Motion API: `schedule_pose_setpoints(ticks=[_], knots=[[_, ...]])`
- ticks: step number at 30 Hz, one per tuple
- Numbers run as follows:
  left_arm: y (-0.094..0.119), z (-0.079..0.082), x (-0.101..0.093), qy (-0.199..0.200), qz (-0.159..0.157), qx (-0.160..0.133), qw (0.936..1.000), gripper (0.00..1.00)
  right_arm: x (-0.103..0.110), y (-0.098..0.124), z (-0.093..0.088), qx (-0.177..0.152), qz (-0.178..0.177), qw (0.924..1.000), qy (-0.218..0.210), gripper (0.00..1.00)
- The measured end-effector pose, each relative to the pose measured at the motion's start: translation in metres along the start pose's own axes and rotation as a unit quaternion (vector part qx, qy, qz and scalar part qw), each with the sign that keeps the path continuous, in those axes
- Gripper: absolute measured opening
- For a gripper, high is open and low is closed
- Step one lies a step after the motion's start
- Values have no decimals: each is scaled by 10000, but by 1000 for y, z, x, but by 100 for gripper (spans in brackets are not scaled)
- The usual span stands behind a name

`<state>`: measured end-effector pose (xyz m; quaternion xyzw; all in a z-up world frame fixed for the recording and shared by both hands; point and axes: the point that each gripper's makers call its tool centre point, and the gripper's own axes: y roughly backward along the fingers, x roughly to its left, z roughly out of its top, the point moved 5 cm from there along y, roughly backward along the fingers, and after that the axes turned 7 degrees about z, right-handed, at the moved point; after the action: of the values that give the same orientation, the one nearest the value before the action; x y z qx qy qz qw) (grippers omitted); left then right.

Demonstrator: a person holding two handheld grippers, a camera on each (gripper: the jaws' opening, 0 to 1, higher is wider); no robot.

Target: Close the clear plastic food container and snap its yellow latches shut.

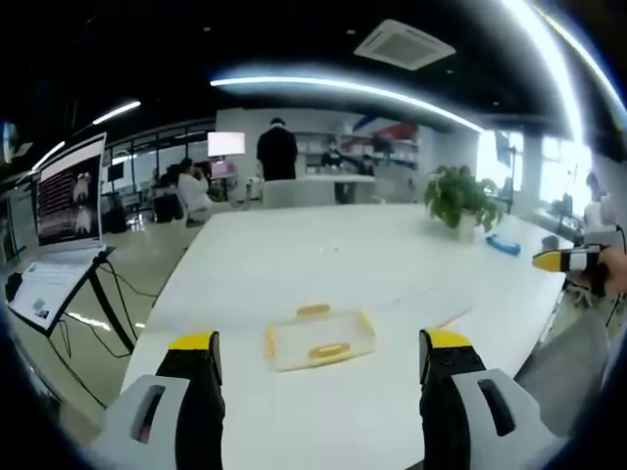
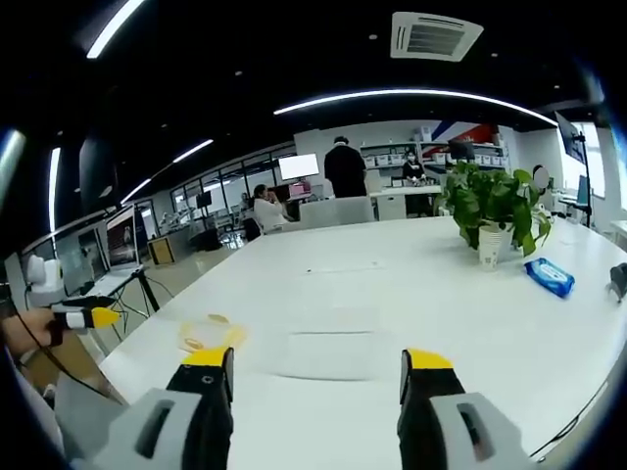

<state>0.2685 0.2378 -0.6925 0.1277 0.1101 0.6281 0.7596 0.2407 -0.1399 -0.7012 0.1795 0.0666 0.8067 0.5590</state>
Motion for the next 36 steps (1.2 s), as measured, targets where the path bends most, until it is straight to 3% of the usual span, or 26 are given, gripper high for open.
schedule_pose_setpoints(ticks=[21,36], knots=[[-7,-5,-6,-64,-117,96,9999,81,3,-3,-2,19,83,9999,-59,67],[-17,0,-10,-114,-176,125,9997,81,1,-10,-2,39,110,9999,-115,66]])
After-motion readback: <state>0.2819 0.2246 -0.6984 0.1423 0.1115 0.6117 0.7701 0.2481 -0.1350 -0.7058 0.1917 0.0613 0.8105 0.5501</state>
